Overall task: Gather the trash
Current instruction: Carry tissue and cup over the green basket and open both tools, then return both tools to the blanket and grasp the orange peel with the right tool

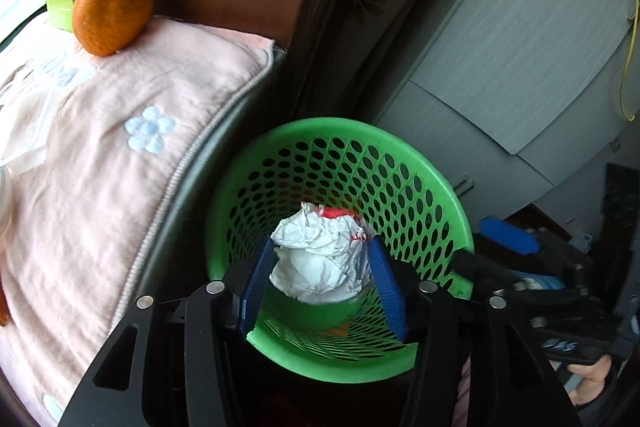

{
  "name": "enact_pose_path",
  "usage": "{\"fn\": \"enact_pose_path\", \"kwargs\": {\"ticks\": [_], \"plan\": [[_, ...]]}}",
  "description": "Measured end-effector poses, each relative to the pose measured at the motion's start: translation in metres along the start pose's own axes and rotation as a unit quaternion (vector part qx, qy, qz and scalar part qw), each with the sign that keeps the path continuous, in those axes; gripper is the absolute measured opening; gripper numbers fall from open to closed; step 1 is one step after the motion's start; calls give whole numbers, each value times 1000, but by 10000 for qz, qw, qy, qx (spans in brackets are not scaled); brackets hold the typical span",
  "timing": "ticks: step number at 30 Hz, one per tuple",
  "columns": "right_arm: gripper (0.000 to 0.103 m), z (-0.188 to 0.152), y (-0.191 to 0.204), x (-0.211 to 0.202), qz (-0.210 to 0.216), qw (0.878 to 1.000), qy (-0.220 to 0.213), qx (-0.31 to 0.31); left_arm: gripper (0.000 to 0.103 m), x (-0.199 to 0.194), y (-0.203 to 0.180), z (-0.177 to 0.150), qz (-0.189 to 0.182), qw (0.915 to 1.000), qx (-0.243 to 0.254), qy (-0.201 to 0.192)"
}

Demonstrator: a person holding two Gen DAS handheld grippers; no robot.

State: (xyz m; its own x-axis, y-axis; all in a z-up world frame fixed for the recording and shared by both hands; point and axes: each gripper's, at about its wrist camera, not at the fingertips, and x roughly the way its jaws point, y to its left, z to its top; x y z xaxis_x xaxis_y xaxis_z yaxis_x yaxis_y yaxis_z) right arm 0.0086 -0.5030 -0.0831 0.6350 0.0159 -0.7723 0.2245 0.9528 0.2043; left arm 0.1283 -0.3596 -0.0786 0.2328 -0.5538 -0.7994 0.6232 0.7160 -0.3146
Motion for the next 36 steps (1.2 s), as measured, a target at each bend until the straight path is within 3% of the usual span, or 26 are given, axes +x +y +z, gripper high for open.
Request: {"fn": "enact_pose_path", "kwargs": {"ticks": [3, 8, 14, 21, 28, 30, 32, 36], "plan": [[79, 1, -7, -6, 9, 9999, -87, 57, 63, 2, -3, -1, 26, 10000, -34, 4], [80, 1, -9, -11, 85, 9998, -95, 141, 63, -5, 0, -5, 73, 9999, -87, -72], [81, 4, 10, -10, 261, 9996, -85, 20, 63, -46, 20, -17, 355, 9987, -211, -315], [83, 17, 54, -8, 539, 9982, -109, -250, 63, -105, 57, -39, 870, 9923, -532, -697], [84, 22, 113, 1, 871, 9944, -32, -606, 66, -161, 113, -73, 1480, 9777, -1121, -986], [84, 21, 130, 2, 976, 9925, -12, -737, 76, -175, 129, -83, 1633, 9734, -1233, -1032], [84, 21, 147, 4, 1084, 9904, 15, -860, 76, -188, 146, -93, 1811, 9690, -1277, -1093], [84, 19, 180, 8, 1293, 9856, 123, -1084, 78, -203, 176, -108, 1949, 9696, -1079, -1016]]}}
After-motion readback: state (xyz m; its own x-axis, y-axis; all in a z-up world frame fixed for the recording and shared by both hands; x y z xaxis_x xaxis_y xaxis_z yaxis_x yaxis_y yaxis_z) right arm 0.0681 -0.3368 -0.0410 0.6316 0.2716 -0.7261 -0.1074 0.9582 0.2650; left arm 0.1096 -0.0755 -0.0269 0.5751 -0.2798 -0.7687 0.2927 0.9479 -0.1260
